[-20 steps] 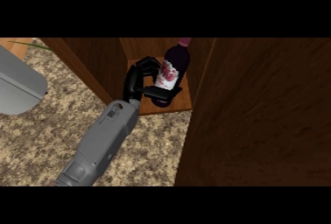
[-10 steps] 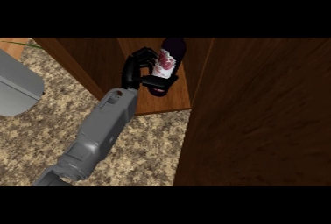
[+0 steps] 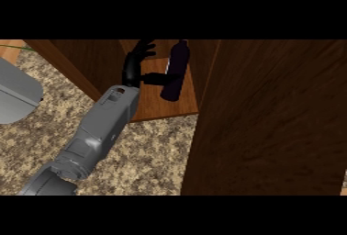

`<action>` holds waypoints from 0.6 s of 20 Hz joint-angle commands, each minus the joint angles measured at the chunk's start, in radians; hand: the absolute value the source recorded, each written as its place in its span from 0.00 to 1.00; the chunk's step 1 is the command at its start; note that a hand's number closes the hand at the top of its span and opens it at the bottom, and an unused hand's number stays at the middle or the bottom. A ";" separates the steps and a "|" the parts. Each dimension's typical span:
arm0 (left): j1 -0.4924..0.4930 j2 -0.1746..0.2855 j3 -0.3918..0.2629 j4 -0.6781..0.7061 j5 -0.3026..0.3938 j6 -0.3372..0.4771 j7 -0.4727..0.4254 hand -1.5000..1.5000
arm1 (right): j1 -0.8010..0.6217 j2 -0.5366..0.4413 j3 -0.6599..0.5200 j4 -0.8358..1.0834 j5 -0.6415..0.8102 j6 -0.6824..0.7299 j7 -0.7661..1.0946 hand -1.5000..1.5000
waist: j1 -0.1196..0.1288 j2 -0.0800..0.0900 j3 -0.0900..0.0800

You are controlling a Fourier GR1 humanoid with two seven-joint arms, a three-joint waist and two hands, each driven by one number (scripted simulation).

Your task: Pick up the wine, place it into the cabinet and close the cabinet

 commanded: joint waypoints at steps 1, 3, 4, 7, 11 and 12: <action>-0.058 0.023 0.009 0.056 -0.013 0.042 0.013 0.00 | 0.046 -0.022 0.008 -0.118 -0.041 0.012 0.019 0.00 | -0.008 0.000 0.001; -0.059 0.023 0.006 0.076 -0.022 0.059 -0.002 0.00 | 0.027 -0.008 0.022 -0.110 -0.032 0.014 0.023 0.00 | -0.006 0.005 -0.001; -0.046 -0.007 0.013 0.076 -0.018 0.085 -0.033 0.00 | 0.039 -0.010 0.016 -0.108 -0.034 0.011 0.010 0.00 | -0.004 0.002 0.000; -0.081 0.024 0.049 0.060 0.018 -0.008 -0.024 0.00 | 0.072 -0.042 0.018 -0.144 -0.044 0.024 0.003 0.00 | -0.018 -0.002 0.000; -0.080 0.019 0.064 0.053 0.033 -0.112 -0.075 0.00 | 0.058 -0.025 0.015 -0.140 -0.042 0.016 0.005 0.00 | 0.003 -0.001 -0.002; -0.090 0.029 0.085 0.040 0.052 -0.138 -0.091 0.00 | 0.062 -0.025 0.019 -0.102 -0.034 0.017 -0.008 0.00 | 0.006 0.000 -0.002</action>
